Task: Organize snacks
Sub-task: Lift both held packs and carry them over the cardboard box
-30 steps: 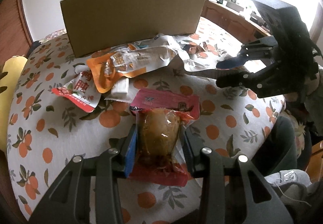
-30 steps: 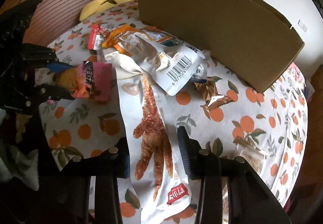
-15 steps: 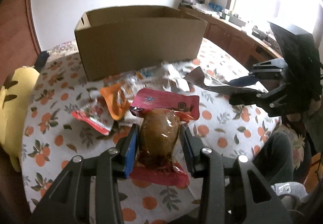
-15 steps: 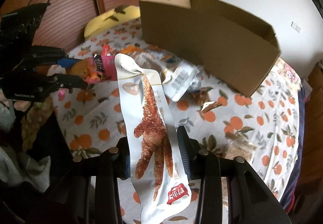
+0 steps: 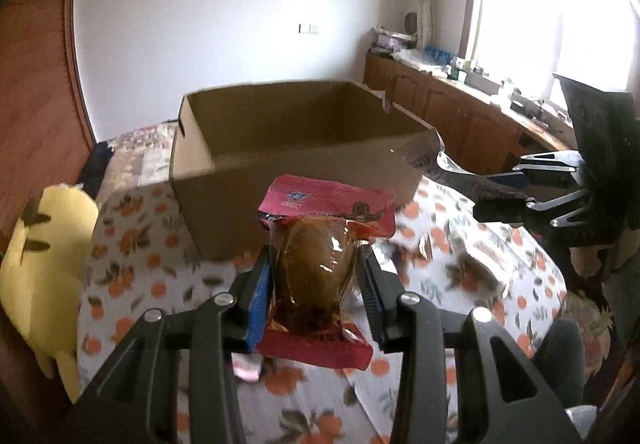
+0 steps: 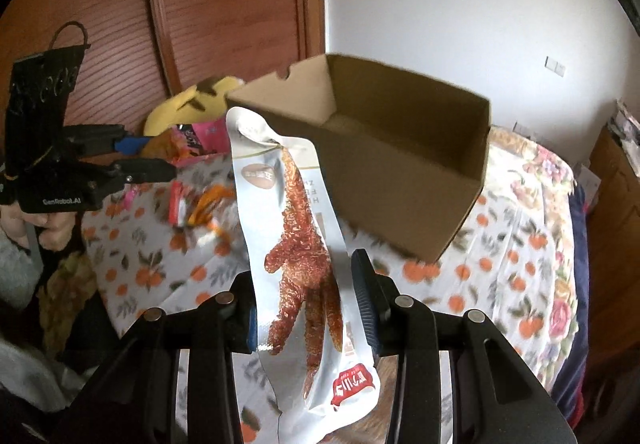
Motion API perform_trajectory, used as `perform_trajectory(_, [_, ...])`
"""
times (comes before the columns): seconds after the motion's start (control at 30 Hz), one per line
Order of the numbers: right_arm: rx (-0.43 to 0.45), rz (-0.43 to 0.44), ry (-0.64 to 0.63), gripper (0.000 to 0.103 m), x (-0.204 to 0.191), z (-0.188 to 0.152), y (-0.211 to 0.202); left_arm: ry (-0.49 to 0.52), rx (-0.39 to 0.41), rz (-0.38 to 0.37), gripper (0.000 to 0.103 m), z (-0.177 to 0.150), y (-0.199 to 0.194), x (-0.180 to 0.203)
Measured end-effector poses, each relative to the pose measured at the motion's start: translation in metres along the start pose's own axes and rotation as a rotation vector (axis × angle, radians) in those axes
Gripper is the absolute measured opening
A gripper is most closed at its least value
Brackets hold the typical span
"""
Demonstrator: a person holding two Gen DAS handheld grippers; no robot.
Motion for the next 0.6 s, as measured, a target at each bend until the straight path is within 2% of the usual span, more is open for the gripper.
perform_trajectory(0.3, [0.09,-0.023,-0.057,0.038,0.026,0.062,-0.007,0.012,0.065,0.005,0.04,0.062,0.028,-0.014])
perform_trajectory(0.6, [0.159,-0.022,-0.074,0.038,0.055,0.114,0.011,0.0,0.105,0.016,0.04,0.109,0.056,-0.034])
Point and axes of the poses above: each gripper's, at about its wrist camera, not at the fingertips, and y roughly the way its jaws point, x to its right, z to its top, the point moved 1 cm from there along y, roughly the way its jaws point, and after that the axes turned 5 degrees about z, right-handed, at the moved point
